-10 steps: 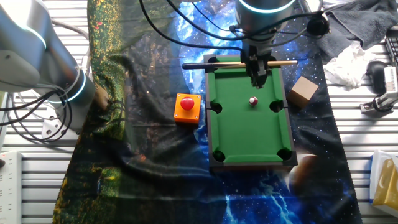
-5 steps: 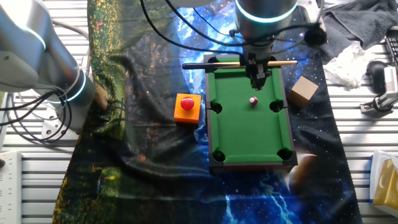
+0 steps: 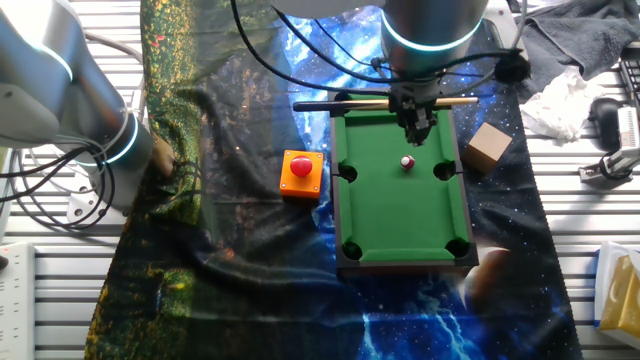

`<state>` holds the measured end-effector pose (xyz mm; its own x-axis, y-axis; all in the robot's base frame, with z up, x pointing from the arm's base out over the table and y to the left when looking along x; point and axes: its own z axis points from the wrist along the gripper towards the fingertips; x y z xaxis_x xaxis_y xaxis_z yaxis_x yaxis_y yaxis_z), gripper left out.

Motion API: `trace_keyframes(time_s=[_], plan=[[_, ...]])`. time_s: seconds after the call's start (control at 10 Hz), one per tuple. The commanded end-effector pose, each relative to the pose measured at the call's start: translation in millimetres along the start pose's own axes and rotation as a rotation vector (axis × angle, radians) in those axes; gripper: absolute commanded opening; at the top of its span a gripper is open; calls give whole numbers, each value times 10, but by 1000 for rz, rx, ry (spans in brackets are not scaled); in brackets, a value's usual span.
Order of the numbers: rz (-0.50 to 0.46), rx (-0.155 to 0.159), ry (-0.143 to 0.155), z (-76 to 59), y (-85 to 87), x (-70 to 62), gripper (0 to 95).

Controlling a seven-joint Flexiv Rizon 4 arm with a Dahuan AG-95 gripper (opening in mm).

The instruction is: Hit the pool ball

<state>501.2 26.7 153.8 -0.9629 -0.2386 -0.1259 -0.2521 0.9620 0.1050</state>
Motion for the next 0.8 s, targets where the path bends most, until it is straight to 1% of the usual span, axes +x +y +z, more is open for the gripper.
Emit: trace_keyframes(time_s=[0.1,0.2,0.3,0.4,0.5,0.6,0.7,0.8], plan=[[27,15,4,3,-3,5,570],[23,21,6,3,-3,5,380],[-24,45,1,3,-3,5,380],[-79,65,3,3,-3,5,380],[-146,73,10,3,-3,5,380],[-170,77,14,3,-3,5,380],[-235,91,27,3,-3,5,380],[-264,97,32,3,-3,5,380]])
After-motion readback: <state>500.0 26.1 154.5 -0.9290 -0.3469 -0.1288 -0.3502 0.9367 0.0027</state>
